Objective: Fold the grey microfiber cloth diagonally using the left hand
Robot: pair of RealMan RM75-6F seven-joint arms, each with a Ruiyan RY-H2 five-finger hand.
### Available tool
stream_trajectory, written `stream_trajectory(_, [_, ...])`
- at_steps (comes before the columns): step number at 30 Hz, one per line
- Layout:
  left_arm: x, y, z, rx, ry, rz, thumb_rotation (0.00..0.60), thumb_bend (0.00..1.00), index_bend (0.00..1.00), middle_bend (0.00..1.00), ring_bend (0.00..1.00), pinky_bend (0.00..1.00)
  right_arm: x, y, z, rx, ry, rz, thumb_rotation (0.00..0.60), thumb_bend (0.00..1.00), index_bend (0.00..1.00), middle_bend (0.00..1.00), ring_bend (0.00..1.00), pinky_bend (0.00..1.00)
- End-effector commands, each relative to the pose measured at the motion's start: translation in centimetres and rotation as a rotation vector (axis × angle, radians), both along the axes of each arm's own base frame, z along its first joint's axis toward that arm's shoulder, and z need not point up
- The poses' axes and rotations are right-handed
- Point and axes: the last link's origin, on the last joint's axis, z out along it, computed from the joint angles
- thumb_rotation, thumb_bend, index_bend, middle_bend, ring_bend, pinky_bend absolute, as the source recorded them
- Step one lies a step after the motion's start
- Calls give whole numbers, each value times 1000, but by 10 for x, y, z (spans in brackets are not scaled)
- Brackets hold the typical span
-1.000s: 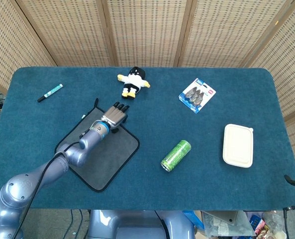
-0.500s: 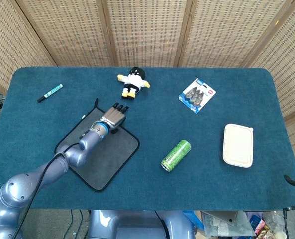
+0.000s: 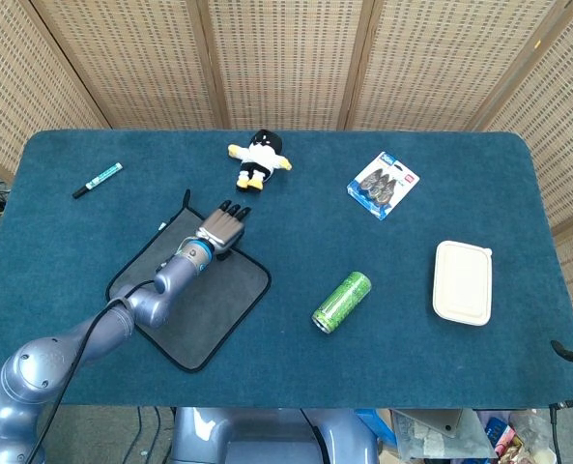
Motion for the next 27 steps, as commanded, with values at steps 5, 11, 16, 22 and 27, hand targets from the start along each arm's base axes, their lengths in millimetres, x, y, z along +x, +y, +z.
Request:
stream_trajectory(5, [0,-1,1,6,-9,0,600,686,647,0,0,0,0,0,0,-1,-4,2,600,0,0,0,0,0])
stream_trajectory(11, [0,-4,5,7,-22,-6,600,718,658,0,0,0,1,1,1,-1,-10,6,600,0,0,0,0,0])
stream_trajectory(16, [-5,-11,16,11,-34,-16,600,725,657,0,0,0,1,1,2,-3,-15,9,600,0,0,0,0,0])
stream_trajectory(22, [-20,-27,40,15,-29,-14,600,734,657,0,0,0,2,2,2,-4,-20,14,600,0,0,0,0,0])
stream_trajectory(27, [-37,-46,61,21,-10,0,600,734,658,0,0,0,4,3,2,-1,-21,20,600,0,0,0,0,0])
